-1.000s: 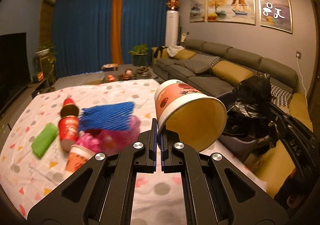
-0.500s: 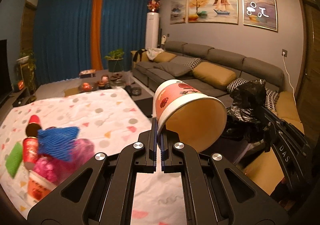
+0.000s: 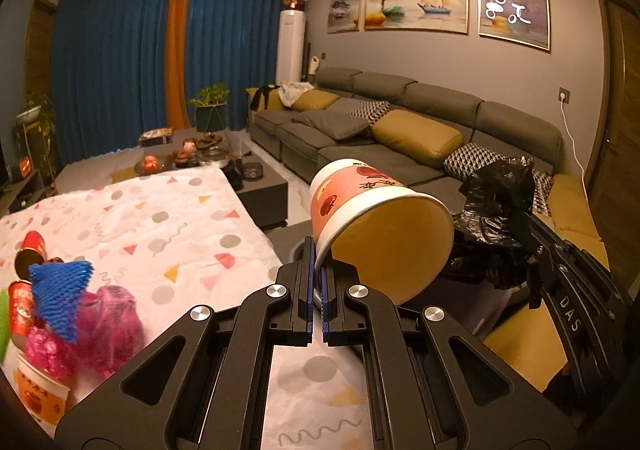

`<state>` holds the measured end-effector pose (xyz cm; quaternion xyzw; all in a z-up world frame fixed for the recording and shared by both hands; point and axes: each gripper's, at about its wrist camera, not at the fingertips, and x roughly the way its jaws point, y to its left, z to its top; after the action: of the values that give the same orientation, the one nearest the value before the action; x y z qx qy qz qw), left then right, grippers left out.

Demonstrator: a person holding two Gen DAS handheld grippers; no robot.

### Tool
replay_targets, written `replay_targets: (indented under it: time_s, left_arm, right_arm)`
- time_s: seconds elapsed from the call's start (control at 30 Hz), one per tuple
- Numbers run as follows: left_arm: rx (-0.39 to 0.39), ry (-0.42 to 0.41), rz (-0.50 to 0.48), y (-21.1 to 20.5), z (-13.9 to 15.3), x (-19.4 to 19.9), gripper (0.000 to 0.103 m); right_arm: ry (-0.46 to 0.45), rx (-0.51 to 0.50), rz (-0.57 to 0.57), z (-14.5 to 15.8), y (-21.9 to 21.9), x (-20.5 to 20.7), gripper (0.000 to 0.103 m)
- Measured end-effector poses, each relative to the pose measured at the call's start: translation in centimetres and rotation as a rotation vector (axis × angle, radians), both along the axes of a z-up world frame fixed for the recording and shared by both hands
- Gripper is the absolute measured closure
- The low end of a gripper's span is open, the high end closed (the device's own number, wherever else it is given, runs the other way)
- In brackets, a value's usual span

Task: Collect trash
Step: 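Carry the paper cup and black bag over the grey bin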

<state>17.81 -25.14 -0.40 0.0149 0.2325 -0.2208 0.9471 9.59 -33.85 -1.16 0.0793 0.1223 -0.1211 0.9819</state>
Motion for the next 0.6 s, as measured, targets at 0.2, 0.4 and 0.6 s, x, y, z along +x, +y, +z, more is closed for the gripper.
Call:
replay_targets:
  time_s: [0.2, 0.4, 0.6]
  left_arm:
    - [-0.002, 0.023, -0.025, -0.7, -0.7, 0.9, 0.101]
    - [-0.015, 0.061, -0.052, -1.0, -1.4, 1.8, 0.101]
    - [-0.040, 0.097, -0.074, -1.4, -1.8, 3.2, 0.101]
  right_arm:
    - [0.013, -0.001, -0.010, -0.1, 0.0, 0.7, 0.101]
    - [0.028, -0.003, -0.016, -0.2, 0.0, 1.3, 0.101]
    - [0.045, 0.005, -0.016, -0.5, -0.2, 2.1, 0.101]
